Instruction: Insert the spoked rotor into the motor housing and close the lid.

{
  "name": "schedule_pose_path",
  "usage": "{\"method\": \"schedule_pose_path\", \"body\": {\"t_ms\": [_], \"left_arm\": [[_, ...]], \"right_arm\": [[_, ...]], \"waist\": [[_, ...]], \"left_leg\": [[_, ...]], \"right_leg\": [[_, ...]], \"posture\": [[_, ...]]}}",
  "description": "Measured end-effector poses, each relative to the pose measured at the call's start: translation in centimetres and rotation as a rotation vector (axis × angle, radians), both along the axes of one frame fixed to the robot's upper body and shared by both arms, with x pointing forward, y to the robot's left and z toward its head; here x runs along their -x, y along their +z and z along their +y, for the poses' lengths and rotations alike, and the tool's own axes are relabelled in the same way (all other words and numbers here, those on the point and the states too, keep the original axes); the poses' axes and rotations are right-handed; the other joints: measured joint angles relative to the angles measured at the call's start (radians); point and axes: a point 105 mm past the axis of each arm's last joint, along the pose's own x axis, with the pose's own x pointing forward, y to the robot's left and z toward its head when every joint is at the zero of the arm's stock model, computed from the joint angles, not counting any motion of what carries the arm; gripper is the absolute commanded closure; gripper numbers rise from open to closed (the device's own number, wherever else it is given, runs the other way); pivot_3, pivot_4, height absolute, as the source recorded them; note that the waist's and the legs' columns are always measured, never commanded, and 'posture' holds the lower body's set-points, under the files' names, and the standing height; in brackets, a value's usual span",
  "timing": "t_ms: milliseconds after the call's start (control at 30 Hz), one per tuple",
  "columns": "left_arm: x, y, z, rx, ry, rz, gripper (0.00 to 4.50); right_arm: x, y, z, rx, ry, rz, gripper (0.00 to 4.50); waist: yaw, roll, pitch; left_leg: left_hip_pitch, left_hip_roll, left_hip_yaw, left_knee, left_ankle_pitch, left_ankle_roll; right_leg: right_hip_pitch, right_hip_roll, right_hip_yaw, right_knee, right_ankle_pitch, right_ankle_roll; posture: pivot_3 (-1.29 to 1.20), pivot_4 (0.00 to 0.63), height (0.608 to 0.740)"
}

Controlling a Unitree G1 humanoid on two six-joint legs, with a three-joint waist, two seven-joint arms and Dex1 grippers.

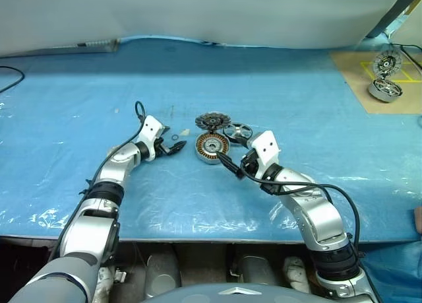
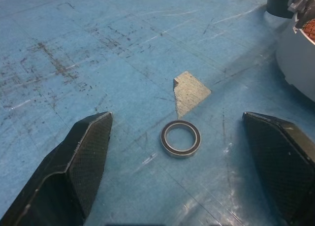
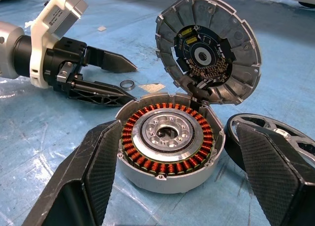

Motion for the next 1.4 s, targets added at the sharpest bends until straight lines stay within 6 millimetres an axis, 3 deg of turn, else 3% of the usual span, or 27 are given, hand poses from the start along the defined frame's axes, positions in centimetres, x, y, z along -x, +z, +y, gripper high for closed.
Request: {"method": "schedule_pose_path", "body": {"t_ms": [67,300,367,533,633,733,933,1000,1200,1400], "left_arm": [[-0.3,-0.1,0.2,-0.007,0.024,0.001,0.9],[-0.7,-0.4,0.8,-0.055,0.071,-0.036,3.39],[-0.5,-0.6,1.2,-0.066,0.078,-0.044,3.82],[1.2,-0.8,3.0,-0.095,0.066,-0.064,3.82],[2.7,-0.7,3.1,-0.049,0.027,-0.02,3.82],[3.9,-0.1,1.8,-0.025,-0.039,0.021,3.82],[4.9,6.0,-2.8,0.005,-0.198,-0.061,3.82],[5.3,7.2,-4.1,0.007,-0.253,-0.066,3.82],[7.0,6.8,-6.8,-0.011,-0.383,0.0,3.82],[7.1,5.5,-8.9,-0.071,-0.424,0.006,3.82]], "right_arm": [[-0.1,0.0,0.0,0.001,-0.001,0.0,0.55],[-0.3,0.0,-0.1,0.007,-0.004,-0.001,0.55],[-0.3,0.0,-0.1,0.007,-0.006,-0.001,0.55],[-0.3,-0.2,-0.5,0.017,-0.017,0.003,0.55],[-0.1,-0.4,-0.9,0.014,-0.027,0.008,0.55],[0.3,-0.7,-1.4,0.016,-0.023,-0.003,0.55],[1.2,-2.0,-2.1,0.015,-0.009,0.001,0.55],[1.2,-2.2,-2.3,0.023,-0.013,-0.003,0.55],[1.1,-2.8,-2.6,0.025,-0.025,0.006,0.55],[1.0,-3.2,-2.7,0.032,-0.036,0.011,0.55]], "waist": [[0.0,0.0,0.0],[0.0,0.0,0.0],[-0.002,0.0,0.0],[-0.004,0.001,0.0],[-0.002,0.001,-0.001],[0.005,0.001,0.0],[0.004,0.001,0.0],[-0.001,0.001,0.0],[-0.006,0.001,0.0],[-0.002,0.001,0.0]], "left_leg": [[0.0,0.0,0.0,0.0,0.0,0.0],[0.005,0.0,0.0,0.0,0.0,0.0],[0.005,0.0,0.0,-0.001,0.0,0.0],[0.008,0.0,0.001,-0.005,0.0,0.0],[0.011,0.0,0.002,-0.007,0.0,0.0],[0.007,0.0,0.002,-0.009,0.0,0.0],[0.006,0.0,0.002,-0.009,0.0,0.0],[0.006,0.0,0.002,-0.009,0.0,0.0],[0.005,0.0,0.002,-0.01,0.0,0.0],[0.005,0.0,0.002,-0.009,0.0,0.0]], "right_leg": [[0.002,0.0,0.0,0.0,-0.001,-0.001],[0.008,0.0,0.0,-0.001,-0.002,-0.002],[0.008,0.0,0.0,-0.001,-0.002,-0.002],[0.008,0.0,0.001,-0.003,-0.002,-0.003],[0.008,0.0,0.001,-0.007,-0.002,-0.003],[0.008,0.0,-0.001,-0.01,-0.002,-0.003],[0.007,0.0,-0.002,-0.011,-0.002,-0.003],[0.007,0.0,-0.001,-0.011,-0.002,-0.003],[0.007,0.0,-0.001,-0.012,-0.002,-0.003],[0.007,0.0,-0.001,-0.012,-0.002,-0.003]], "posture": [[0.0,0.15,0.74],[0.0,0.15,0.74],[0.0,0.15,0.74],[0.0,0.15,0.74],[0.0,0.15,0.74],[0.0,0.15,0.74],[0.0,0.15,0.74],[0.0,0.15,0.74],[0.0,0.15,0.74],[0.0,0.15,0.74]]}}
